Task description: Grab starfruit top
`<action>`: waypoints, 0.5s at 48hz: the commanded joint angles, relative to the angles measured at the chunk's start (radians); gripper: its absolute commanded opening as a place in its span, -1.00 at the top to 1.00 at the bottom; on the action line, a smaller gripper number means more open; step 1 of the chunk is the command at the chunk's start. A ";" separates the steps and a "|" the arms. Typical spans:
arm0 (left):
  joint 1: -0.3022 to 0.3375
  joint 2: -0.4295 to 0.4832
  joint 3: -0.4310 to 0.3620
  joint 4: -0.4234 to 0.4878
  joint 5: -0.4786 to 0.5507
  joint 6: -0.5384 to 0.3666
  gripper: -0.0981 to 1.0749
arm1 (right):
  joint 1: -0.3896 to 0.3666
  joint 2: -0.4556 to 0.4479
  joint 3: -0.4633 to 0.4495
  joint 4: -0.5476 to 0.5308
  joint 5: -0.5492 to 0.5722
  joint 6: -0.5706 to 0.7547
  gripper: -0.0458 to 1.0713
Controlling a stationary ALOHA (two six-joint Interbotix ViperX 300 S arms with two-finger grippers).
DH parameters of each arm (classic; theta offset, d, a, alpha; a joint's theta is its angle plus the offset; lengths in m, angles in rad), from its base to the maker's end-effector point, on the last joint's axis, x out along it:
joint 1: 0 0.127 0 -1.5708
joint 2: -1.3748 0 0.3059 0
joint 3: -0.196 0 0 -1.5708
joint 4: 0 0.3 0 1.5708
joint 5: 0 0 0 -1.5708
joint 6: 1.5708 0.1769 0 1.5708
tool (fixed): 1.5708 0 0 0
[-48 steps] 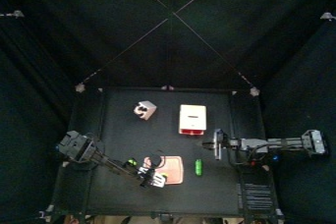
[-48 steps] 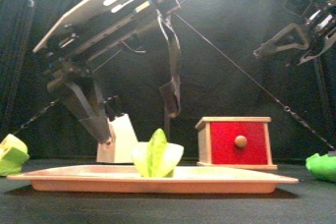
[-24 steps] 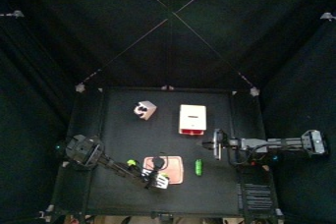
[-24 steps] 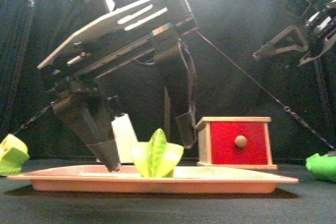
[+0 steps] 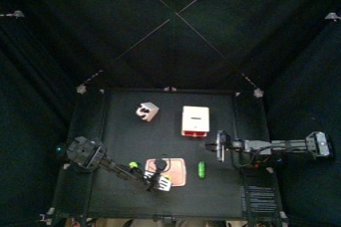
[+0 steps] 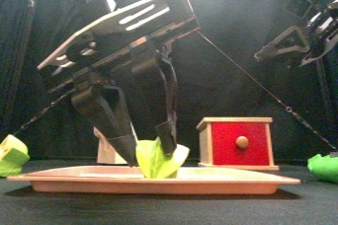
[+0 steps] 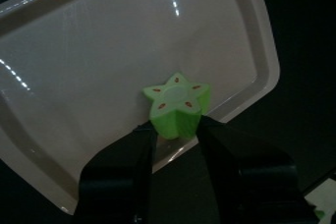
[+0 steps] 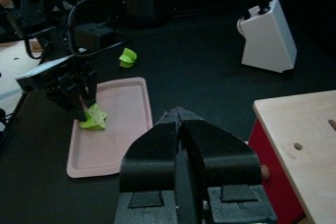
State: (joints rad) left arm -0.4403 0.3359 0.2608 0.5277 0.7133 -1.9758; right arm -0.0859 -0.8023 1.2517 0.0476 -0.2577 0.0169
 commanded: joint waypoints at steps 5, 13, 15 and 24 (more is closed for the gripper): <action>0.002 -0.023 -0.015 0.018 0.002 0.002 -0.34 | -0.008 0.005 -0.006 0.000 -0.005 0.000 0.90; 0.003 -0.057 0.017 0.052 0.009 0.003 -0.34 | -0.008 0.006 -0.009 0.000 -0.005 0.000 0.90; 0.003 -0.066 0.028 0.057 0.009 0.003 -0.34 | -0.008 0.006 -0.011 0.000 -0.005 0.000 0.90; 0.000 -0.127 0.084 0.080 0.009 0.003 -0.34 | -0.011 0.005 -0.018 -0.003 -0.005 -0.002 0.90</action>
State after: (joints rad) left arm -0.4403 0.2638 0.3405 0.5875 0.7240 -1.9742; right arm -0.0920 -0.8007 1.2517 0.0460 -0.2577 0.0169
